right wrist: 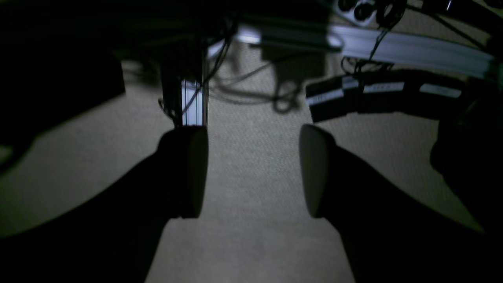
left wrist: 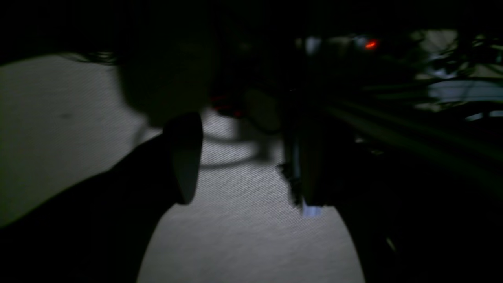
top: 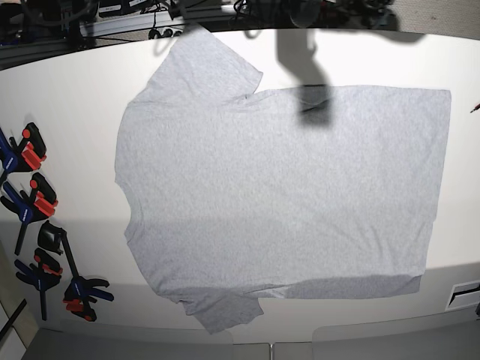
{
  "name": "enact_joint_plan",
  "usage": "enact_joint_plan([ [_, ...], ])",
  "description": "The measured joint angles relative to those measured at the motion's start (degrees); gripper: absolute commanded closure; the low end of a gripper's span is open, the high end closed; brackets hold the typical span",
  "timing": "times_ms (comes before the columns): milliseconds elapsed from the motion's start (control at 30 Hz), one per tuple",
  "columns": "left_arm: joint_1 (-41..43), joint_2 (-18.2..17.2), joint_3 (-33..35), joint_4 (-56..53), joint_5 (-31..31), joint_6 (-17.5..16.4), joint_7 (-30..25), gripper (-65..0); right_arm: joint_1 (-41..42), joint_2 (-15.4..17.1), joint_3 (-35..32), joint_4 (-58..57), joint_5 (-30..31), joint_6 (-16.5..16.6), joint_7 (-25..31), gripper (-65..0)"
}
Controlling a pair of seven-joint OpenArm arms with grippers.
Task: Fold the T-shirt properly
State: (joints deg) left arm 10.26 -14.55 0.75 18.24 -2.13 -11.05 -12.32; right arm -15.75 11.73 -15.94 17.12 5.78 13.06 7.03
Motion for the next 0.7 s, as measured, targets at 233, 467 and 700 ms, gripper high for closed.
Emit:
enact_joint_plan([
  [233, 3.78, -1.79, 0.00, -0.24, 0.02, 0.02, -2.23, -35.4, -8.52, 4.11, 0.02, 6.12, 0.02, -0.02, 0.28, -34.2],
  [467, 16.31, -1.99, 0.04, 9.01, -8.72, 0.02, -2.34, -31.7, -21.42, 8.83, 0.07, 18.93, 0.55, -0.15, 0.24, -34.2],
  [700, 35.15, -2.29, 0.07, 30.71, -13.33, -0.13, -1.33, -31.5, -38.32, 13.31, 1.40, 37.92, 9.90, -0.33, -0.24, -34.3],
])
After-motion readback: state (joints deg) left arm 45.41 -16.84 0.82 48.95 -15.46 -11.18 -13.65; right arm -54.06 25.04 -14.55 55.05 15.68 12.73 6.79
